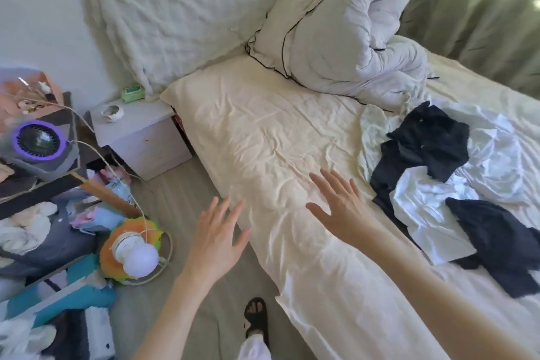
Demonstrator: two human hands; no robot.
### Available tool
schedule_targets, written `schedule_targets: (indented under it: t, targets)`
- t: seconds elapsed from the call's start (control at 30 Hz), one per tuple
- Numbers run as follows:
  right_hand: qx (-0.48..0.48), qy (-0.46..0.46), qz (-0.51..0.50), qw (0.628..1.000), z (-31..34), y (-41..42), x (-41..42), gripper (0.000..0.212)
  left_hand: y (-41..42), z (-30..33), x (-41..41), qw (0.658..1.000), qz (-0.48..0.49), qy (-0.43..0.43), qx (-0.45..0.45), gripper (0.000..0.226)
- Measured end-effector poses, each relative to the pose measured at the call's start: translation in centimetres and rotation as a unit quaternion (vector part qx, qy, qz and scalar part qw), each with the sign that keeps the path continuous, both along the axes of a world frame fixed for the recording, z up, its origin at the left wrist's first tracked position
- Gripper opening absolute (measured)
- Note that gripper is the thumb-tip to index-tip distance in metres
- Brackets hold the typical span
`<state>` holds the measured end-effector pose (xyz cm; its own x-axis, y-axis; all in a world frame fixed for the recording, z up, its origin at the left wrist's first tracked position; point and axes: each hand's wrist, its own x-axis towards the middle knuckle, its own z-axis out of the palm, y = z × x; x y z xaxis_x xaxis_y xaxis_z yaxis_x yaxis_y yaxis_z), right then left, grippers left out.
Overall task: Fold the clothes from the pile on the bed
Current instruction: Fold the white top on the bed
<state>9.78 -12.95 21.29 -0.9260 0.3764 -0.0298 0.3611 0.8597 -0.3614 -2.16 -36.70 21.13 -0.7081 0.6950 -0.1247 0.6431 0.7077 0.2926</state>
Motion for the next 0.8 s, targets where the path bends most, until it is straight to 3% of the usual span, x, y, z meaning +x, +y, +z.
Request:
schedule_targets:
  t: [0.1, 0.27, 0.43, 0.63, 0.8]
  targets:
    - [-0.017, -0.017, -0.072, 0.997, -1.6, 2.0, -0.8, 0.063, 2.6, -1.6, -4.5, 0.998, -0.048, -0.033, -0.028, 0.062]
    - [-0.045, -0.057, -0.194, 0.978, -5.3, 6.2, 0.4, 0.06, 10.6, -4.1, -8.2, 0.982, -0.109, -0.156, -0.013, 0.061]
    - [-0.047, -0.105, -0.272, 0.955, -11.0, 12.6, 1.5, 0.058, 19.3, -9.8, -8.0, 0.969, -0.17, -0.178, 0.004, 0.057]
    - [-0.055, -0.189, -0.35, 0.916, -19.5, 21.0, 5.7, 0.053, 26.3, -20.7, -4.2, 0.949, -0.191, -0.231, -0.103, 0.055]
    - [-0.034, -0.236, -0.379, 0.894, -25.8, 25.7, 9.1, 0.056, 29.8, -28.7, -1.0, 0.925, -0.27, -0.189, -0.189, 0.056]
